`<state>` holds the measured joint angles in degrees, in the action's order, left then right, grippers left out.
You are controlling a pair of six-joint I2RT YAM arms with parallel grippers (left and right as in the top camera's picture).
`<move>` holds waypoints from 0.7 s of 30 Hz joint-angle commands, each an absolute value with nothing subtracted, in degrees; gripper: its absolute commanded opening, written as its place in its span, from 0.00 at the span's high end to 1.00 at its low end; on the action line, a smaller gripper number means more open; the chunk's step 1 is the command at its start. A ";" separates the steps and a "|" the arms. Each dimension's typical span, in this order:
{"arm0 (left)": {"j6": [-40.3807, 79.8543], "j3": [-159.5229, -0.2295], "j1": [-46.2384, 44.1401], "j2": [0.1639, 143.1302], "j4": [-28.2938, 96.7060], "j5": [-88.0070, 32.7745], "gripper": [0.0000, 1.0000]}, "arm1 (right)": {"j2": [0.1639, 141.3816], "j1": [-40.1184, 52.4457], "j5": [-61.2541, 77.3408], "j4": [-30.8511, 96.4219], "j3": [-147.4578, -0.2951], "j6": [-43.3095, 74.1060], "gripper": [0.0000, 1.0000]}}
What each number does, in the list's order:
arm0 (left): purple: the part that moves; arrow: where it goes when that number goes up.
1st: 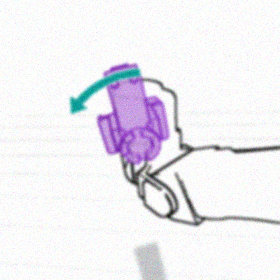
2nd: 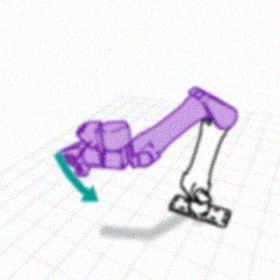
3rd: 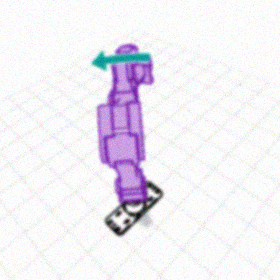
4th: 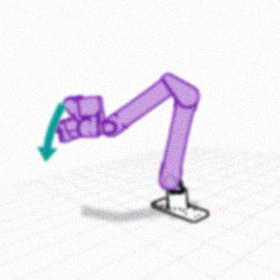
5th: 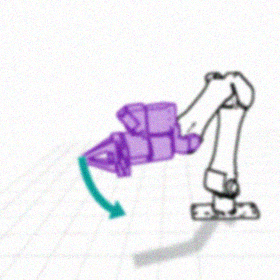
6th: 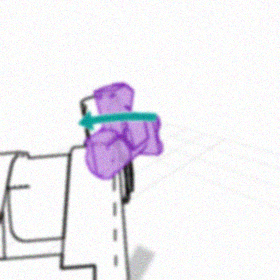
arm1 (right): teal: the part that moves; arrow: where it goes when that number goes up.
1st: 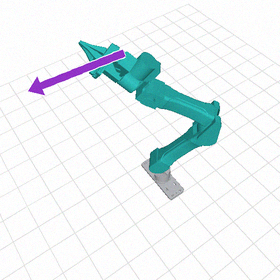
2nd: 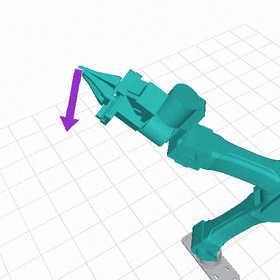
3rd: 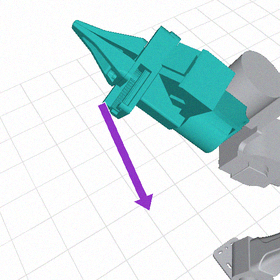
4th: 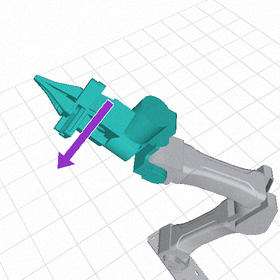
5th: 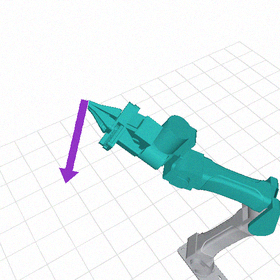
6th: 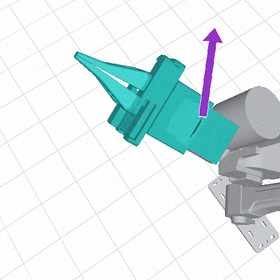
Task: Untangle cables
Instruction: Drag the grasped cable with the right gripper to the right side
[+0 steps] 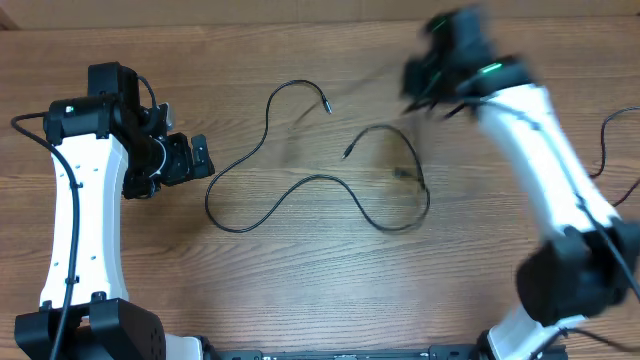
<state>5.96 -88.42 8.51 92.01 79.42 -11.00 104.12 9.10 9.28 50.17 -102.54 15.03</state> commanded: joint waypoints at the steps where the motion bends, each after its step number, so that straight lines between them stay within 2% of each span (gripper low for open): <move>1: 5.32 -88.05 8.56 91.26 79.26 -11.64 0.00 | 99.81 1.96 10.48 52.77 -112.95 14.37 0.96; 7: 5.32 -88.05 8.56 91.26 78.98 -11.64 0.00 | 99.63 -9.10 12.51 53.69 -120.73 14.59 0.96; 13: 5.34 -88.05 8.56 91.29 78.61 -11.64 0.00 | 99.63 -18.81 25.28 48.82 -123.26 15.03 0.96; 17: 5.34 -88.05 8.56 91.29 78.74 -11.64 0.00 | 99.63 -23.62 24.16 47.13 -123.26 15.35 0.96; 21: 5.34 -88.05 8.56 91.29 78.76 -11.64 0.00 | 99.63 -29.04 26.76 41.47 -124.16 24.45 0.96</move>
<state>5.96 -88.42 8.51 92.01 78.76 -10.98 99.48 -25.71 23.05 44.51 -121.19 17.63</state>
